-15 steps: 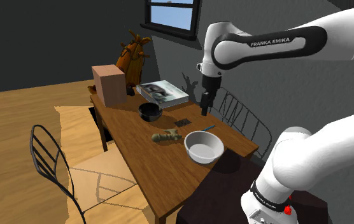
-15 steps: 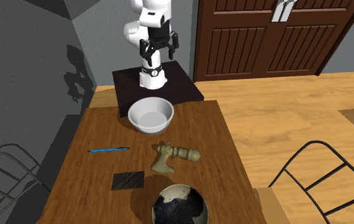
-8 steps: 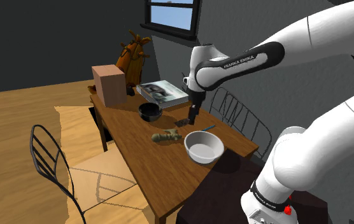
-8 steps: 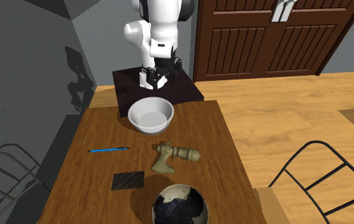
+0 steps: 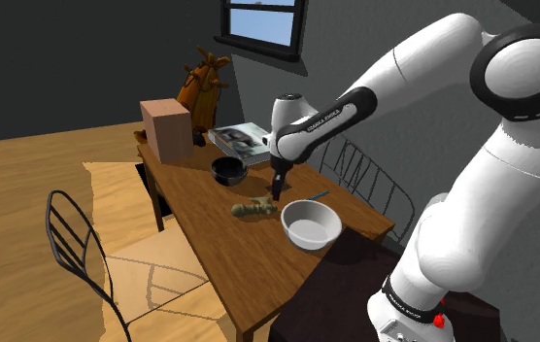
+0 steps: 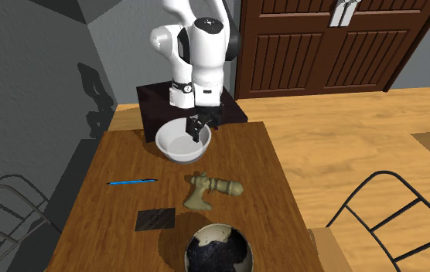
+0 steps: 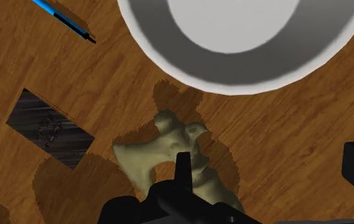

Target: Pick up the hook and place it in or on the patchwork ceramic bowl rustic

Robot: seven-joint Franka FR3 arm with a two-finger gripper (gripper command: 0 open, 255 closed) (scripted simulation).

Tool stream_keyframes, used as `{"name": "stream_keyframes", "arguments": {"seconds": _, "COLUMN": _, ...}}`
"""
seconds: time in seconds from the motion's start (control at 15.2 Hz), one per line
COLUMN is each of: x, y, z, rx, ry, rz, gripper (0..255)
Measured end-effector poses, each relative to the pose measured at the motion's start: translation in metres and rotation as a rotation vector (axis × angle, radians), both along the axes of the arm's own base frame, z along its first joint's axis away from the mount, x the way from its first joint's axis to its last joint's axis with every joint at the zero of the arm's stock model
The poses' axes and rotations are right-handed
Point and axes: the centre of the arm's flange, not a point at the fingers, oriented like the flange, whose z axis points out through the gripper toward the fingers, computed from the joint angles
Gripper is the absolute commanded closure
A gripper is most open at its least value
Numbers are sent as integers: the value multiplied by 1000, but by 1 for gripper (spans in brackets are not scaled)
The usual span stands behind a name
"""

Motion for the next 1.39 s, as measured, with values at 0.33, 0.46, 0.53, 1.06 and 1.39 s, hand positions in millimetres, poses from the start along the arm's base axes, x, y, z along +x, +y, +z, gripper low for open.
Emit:
{"name": "stream_keyframes", "arguments": {"seconds": 0.33, "x": 39, "y": 2, "z": -51, "rx": -23, "ry": -33, "rz": 84, "gripper": 0}}
{"name": "stream_keyframes", "arguments": {"seconds": 0.46, "x": 54, "y": 4, "z": -71, "rx": -32, "ry": -47, "rz": 117, "gripper": 0}}
{"name": "stream_keyframes", "arguments": {"seconds": 0.53, "x": 61, "y": 7, "z": -78, "rx": -37, "ry": -53, "rz": 134, "gripper": 0}}
{"name": "stream_keyframes", "arguments": {"seconds": 1.06, "x": 90, "y": 8, "z": -134, "rx": -52, "ry": -75, "rz": 191, "gripper": 0}}
{"name": "stream_keyframes", "arguments": {"seconds": 1.39, "x": 92, "y": 8, "z": -152, "rx": -52, "ry": -76, "rz": 191, "gripper": 0}}
